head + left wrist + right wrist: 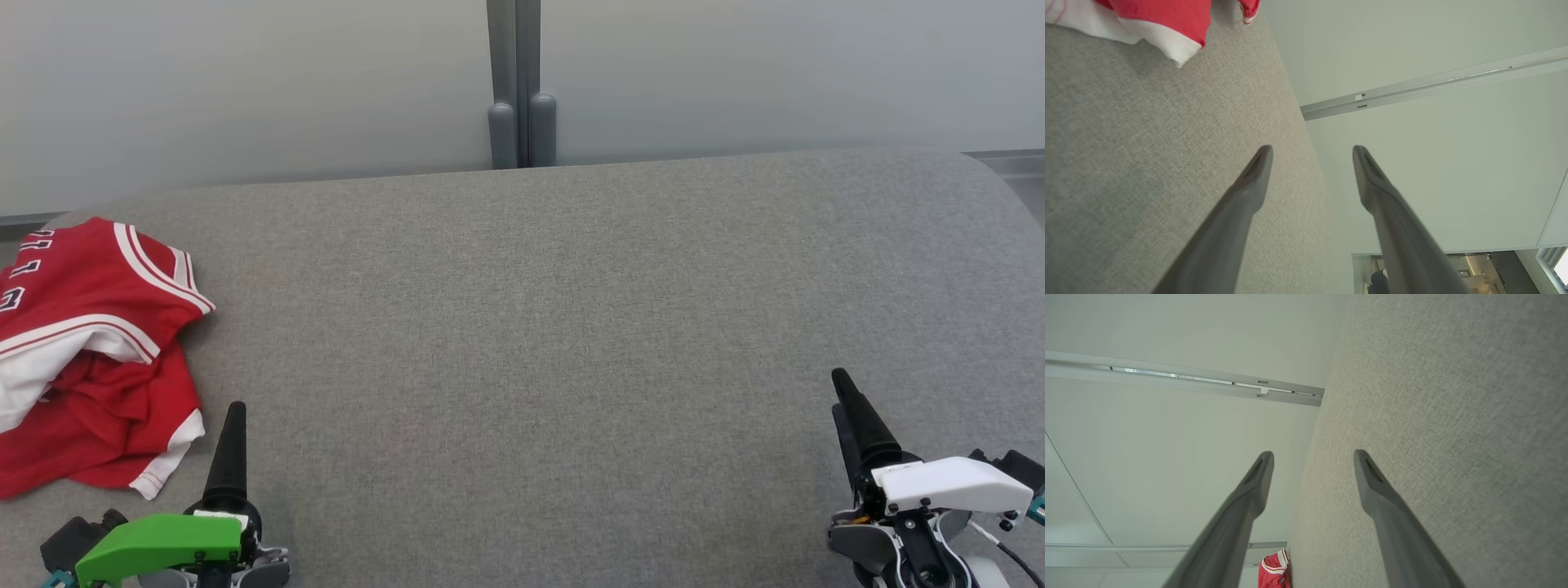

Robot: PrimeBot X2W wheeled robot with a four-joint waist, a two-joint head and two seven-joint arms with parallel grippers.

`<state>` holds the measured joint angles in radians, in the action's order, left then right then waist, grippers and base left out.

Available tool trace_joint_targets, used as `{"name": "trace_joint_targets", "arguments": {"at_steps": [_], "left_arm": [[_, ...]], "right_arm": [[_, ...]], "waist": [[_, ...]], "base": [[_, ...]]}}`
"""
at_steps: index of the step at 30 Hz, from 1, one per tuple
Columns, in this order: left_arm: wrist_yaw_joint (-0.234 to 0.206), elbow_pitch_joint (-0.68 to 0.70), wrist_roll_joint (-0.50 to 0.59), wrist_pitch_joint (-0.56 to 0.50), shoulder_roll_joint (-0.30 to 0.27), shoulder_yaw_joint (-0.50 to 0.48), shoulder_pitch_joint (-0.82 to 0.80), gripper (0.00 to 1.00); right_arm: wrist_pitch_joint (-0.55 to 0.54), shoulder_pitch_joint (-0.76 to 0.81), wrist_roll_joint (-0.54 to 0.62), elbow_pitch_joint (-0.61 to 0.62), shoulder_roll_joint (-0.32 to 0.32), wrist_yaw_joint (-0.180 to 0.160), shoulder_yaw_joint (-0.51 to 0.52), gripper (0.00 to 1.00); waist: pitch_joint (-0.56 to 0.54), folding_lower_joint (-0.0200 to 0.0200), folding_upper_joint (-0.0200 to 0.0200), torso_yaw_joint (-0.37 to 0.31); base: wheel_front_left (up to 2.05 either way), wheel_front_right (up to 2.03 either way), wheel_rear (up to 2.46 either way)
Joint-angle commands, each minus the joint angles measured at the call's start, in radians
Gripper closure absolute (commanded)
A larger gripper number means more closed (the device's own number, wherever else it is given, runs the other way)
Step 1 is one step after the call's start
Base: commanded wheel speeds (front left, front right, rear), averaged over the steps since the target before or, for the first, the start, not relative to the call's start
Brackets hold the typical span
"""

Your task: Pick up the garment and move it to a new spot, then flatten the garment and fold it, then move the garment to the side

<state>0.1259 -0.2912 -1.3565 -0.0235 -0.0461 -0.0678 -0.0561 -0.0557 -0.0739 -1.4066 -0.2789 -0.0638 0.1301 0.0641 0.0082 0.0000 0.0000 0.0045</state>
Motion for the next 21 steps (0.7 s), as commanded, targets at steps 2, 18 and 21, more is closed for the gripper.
{"name": "trace_joint_targets", "arguments": {"at_steps": [2, 18, 21], "left_arm": [[0.002, 0.018, 0.051, 0.01, -0.012, 0.0, -0.012, 0.0], [-0.006, -0.002, 0.372, 0.072, -0.015, 0.013, -0.009, 0.0], [-0.006, -0.01, 0.407, 0.082, -0.012, 0.009, -0.011, 0.0]], "right_arm": [[0.011, -0.019, 0.044, 0.02, -0.01, 0.0, -0.008, 0.0], [0.08, -0.028, 0.373, -0.013, -0.011, 0.0, -0.055, 0.0], [0.092, -0.026, 0.419, -0.019, -0.01, 0.0, -0.06, 0.0]], "waist": [[0.001, 0.0, 0.0, 0.0], [0.005, 0.0, 0.0, 0.006], [0.006, 0.0, 0.0, 0.007]], "base": [[0.0, 0.0, 0.0], [0.0, 0.0, 0.0], [0.0, 0.0, 0.0]]}}
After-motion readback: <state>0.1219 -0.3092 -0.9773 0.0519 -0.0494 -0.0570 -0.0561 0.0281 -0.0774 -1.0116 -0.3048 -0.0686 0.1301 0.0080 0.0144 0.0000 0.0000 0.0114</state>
